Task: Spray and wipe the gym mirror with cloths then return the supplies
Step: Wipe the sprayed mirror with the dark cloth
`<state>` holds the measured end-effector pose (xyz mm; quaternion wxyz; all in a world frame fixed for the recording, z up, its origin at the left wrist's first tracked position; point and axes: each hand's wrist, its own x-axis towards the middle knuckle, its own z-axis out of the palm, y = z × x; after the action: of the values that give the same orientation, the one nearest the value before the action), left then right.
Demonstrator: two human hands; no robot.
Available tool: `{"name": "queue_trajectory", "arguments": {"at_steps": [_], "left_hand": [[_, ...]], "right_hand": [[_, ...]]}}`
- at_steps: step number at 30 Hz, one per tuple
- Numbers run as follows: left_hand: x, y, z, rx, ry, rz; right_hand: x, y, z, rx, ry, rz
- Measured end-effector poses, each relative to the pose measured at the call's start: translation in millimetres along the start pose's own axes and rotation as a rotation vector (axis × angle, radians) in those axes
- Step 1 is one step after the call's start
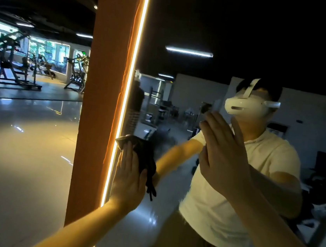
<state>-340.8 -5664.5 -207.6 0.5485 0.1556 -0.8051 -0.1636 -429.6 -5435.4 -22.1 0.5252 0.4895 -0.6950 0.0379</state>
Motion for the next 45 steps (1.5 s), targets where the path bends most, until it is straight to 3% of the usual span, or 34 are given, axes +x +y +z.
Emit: {"name": "queue_trajectory", "arguments": {"at_steps": [5,9,12,15,17,23,26,31,35,37,39,41,43,45], "left_hand": [[31.0,46.7,-3.4,0.04,0.043,0.159],[79.0,124.7,5.3,0.042,0.088,0.295],[76.7,155.4,19.5,0.2,-0.01,0.546],[67.6,133.7,19.7,0.36,-0.073,0.81],[65.7,102.0,14.9,0.32,-0.04,0.754],[55.1,26.8,2.5,0.068,0.189,0.131],[38.6,54.2,18.5,0.024,0.224,0.102],[-17.1,116.3,55.0,0.118,-0.025,0.331],[-55.8,138.5,74.1,0.345,-0.276,0.885],[-52.6,123.4,73.1,0.39,-0.269,1.011],[-39.3,96.8,64.6,0.367,-0.175,0.934],[-25.9,58.4,50.4,0.322,-0.104,0.745],[-21.3,18.5,37.4,0.226,-0.046,0.494],[-28.9,-4.5,31.0,0.04,0.04,0.115]], "right_hand": [[-19.1,4.2,-6.0,0.039,-0.031,0.04],[-26.2,18.0,-13.8,0.106,0.113,0.119],[-31.2,27.4,-16.3,0.178,0.215,0.182],[-31.6,27.4,-14.7,0.21,0.238,0.168],[-30.4,24.9,-11.9,0.203,0.24,0.169],[-35.4,15.9,-5.4,0.149,0.213,0.159],[-50.6,10.6,-3.2,0.169,0.214,0.132],[-80.1,9.9,-3.3,0.192,0.121,0.171],[-93.9,10.9,-4.6,0.199,0.072,0.181],[-95.8,9.2,-3.6,0.201,0.074,0.186],[-96.4,4.2,-0.3,0.218,0.098,0.206],[-97.0,-4.0,4.7,0.215,0.113,0.23],[-97.8,-13.1,10.7,0.194,0.121,0.23],[-100.7,-21.4,16.7,0.213,0.135,0.227]]}}
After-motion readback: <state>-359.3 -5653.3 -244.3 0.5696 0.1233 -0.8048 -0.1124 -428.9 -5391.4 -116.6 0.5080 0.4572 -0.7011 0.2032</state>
